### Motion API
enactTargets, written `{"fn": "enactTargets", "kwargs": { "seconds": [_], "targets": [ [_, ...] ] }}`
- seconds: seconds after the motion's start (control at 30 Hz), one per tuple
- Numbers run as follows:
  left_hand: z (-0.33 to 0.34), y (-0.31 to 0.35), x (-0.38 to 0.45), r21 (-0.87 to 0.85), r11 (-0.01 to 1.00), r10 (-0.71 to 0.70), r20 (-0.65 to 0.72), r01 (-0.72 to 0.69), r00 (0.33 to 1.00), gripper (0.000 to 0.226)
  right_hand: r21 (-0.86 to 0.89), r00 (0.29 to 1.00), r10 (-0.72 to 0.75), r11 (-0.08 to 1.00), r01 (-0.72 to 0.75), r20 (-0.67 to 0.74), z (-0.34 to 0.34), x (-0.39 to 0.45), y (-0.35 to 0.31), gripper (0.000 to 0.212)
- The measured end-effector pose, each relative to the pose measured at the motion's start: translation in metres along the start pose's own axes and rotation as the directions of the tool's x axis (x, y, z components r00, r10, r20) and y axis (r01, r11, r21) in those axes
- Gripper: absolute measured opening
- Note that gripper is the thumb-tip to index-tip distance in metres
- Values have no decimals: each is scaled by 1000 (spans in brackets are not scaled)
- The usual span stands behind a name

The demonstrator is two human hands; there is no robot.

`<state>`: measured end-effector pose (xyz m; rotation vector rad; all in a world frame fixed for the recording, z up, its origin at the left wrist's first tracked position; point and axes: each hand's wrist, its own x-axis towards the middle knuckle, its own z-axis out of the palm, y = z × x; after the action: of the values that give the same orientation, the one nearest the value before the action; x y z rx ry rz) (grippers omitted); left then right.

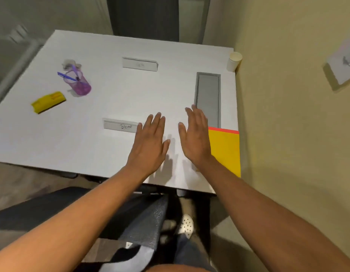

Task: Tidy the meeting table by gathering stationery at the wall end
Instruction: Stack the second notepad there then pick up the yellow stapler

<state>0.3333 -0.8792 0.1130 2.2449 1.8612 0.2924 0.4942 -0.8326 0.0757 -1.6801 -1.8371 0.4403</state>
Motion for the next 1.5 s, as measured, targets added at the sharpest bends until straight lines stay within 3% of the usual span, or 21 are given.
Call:
{"fn": "enactTargets", "kwargs": {
  "seconds": [0.17,0.3,0.5,0.63,0.8,1.07,1.23,1.5],
  "targets": [
    [-62,-59,-64,164,966,-173,-156,198,972,71,112,943,-323,943,314,76,24,-1,-94,63],
    [-102,-96,-121,277,907,-245,-267,318,932,72,158,874,-469,879,450,124,38,-32,-170,66],
    [-140,-151,-209,227,852,-350,-421,471,837,76,130,748,-622,782,610,232,58,-89,-262,73],
    [-148,-198,-271,161,837,-410,-448,523,794,79,15,708,-645,742,670,287,82,-131,-320,76],
    [-154,-268,-373,68,795,-507,-471,603,722,82,-8,656,-664,701,713,358,126,-199,-405,76],
    [-154,-351,-537,22,623,-675,-489,782,552,84,70,405,-792,486,871,458,211,-301,-536,77],
    [-144,-385,-600,-7,523,-754,-470,852,459,85,120,295,-817,401,908,496,254,-339,-577,78],
    [-141,-459,-651,20,419,-814,-436,908,385,85,138,230,-795,363,922,561,339,-368,-632,79]
  ]
}}
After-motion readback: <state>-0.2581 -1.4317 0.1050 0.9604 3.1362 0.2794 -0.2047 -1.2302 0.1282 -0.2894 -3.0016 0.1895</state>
